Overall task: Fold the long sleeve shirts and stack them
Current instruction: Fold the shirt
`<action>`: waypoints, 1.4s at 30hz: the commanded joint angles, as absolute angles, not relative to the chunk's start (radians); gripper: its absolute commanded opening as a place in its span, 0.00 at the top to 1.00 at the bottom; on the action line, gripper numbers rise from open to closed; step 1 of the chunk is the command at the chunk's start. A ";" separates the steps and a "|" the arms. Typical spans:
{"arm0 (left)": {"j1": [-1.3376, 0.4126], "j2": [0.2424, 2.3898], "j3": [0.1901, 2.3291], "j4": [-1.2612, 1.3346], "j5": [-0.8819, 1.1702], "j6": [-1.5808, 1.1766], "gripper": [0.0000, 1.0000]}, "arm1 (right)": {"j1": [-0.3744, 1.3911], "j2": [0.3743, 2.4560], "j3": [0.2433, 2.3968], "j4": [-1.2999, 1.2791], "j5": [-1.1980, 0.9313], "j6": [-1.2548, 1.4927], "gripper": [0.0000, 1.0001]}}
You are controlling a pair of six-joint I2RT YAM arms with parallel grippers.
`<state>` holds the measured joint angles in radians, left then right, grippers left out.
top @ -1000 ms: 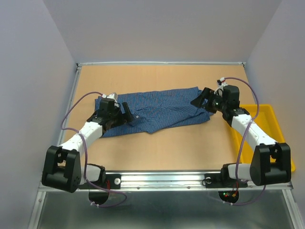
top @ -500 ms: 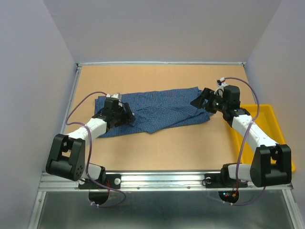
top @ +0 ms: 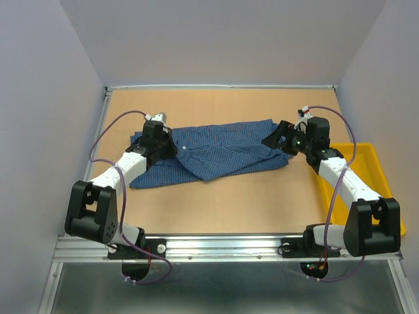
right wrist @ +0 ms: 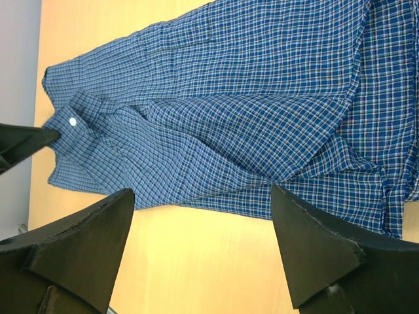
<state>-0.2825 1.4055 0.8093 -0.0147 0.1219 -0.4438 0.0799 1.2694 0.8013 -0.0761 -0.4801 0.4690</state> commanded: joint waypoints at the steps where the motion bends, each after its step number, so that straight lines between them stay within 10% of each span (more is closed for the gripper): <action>1: -0.288 1.371 0.911 -0.063 0.083 -0.405 0.97 | 0.086 1.247 0.776 -0.055 -0.495 0.453 0.11; 17: -0.305 1.229 1.058 -0.084 0.179 -0.382 0.97 | 0.084 1.299 0.808 -0.057 -0.491 0.433 0.12; 42: -0.948 1.158 0.995 -0.014 0.600 -0.135 1.00 | 0.086 1.169 0.865 -0.063 -0.311 0.413 0.12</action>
